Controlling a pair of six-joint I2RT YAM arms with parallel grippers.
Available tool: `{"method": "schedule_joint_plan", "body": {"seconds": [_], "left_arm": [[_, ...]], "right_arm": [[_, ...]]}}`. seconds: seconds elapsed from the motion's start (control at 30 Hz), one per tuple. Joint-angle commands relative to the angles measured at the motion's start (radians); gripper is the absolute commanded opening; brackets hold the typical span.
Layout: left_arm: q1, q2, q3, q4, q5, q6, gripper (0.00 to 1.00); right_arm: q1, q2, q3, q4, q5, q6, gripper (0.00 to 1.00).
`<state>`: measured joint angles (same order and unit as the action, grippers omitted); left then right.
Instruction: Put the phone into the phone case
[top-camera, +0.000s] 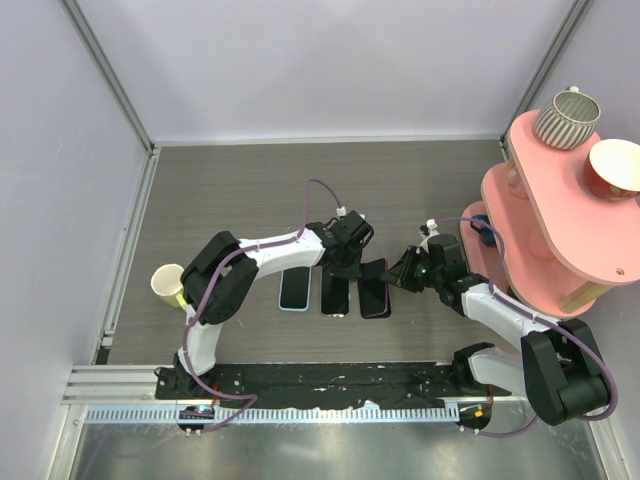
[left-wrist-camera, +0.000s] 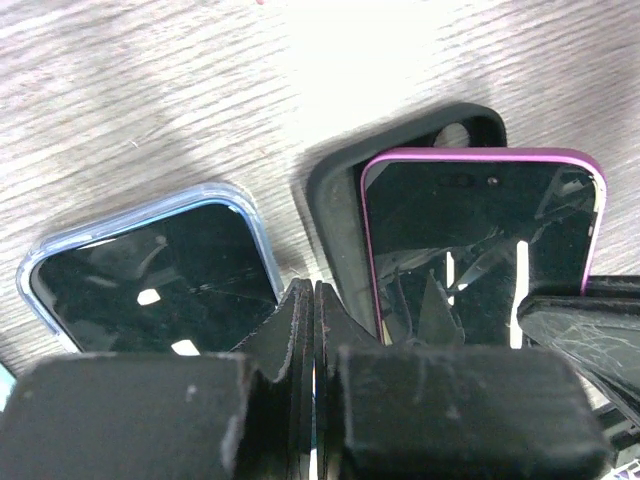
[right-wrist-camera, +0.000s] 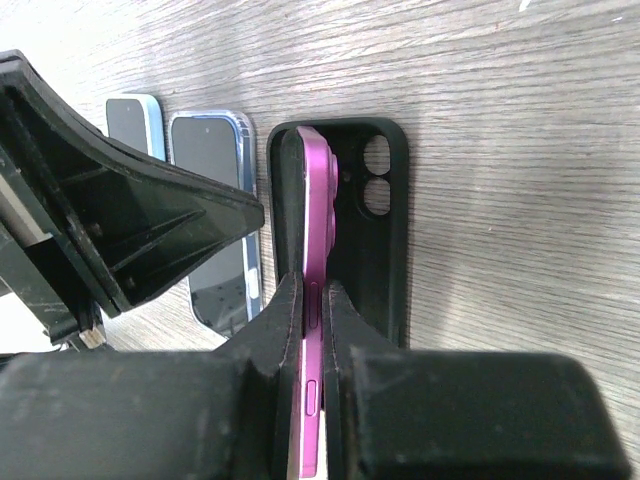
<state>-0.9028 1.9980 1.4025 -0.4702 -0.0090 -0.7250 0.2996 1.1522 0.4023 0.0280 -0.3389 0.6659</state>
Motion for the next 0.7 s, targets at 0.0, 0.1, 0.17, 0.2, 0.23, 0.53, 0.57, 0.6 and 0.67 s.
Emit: {"method": "schedule_joint_plan", "body": {"seconds": [0.0,0.1,0.17,0.2,0.23,0.53,0.57,0.6,0.67], "left_arm": [[0.007,0.005,0.02,-0.047,-0.071,0.013,0.0],[0.007,-0.001,0.013,-0.041,-0.075,0.018,0.0],[0.005,-0.005,0.004,0.001,-0.046,0.027,0.0],[0.005,-0.004,0.001,0.014,-0.019,0.027,0.0],[0.005,-0.002,0.0,0.033,-0.007,0.029,0.0],[0.005,0.061,0.032,0.033,0.055,0.012,0.0],[0.005,0.061,0.03,0.036,0.057,0.01,0.0],[0.005,0.064,0.03,0.039,0.061,0.009,0.0],[0.005,0.065,0.03,0.039,0.067,0.007,0.0]], "right_arm": [[-0.002,0.012,-0.014,-0.1,0.084,-0.069,0.01],[-0.004,0.007,-0.014,-0.102,0.086,-0.069,0.01],[-0.004,0.009,-0.011,-0.099,0.077,-0.071,0.01],[-0.004,0.009,-0.011,-0.096,0.072,-0.068,0.01],[-0.004,0.01,-0.01,-0.086,0.067,-0.069,0.01],[-0.004,0.058,-0.01,-0.06,-0.015,-0.091,0.01],[-0.005,0.07,-0.01,-0.057,-0.021,-0.092,0.01],[-0.004,0.081,-0.01,-0.047,-0.032,-0.091,0.01],[-0.004,0.11,-0.01,-0.037,-0.04,-0.088,0.01]]}}
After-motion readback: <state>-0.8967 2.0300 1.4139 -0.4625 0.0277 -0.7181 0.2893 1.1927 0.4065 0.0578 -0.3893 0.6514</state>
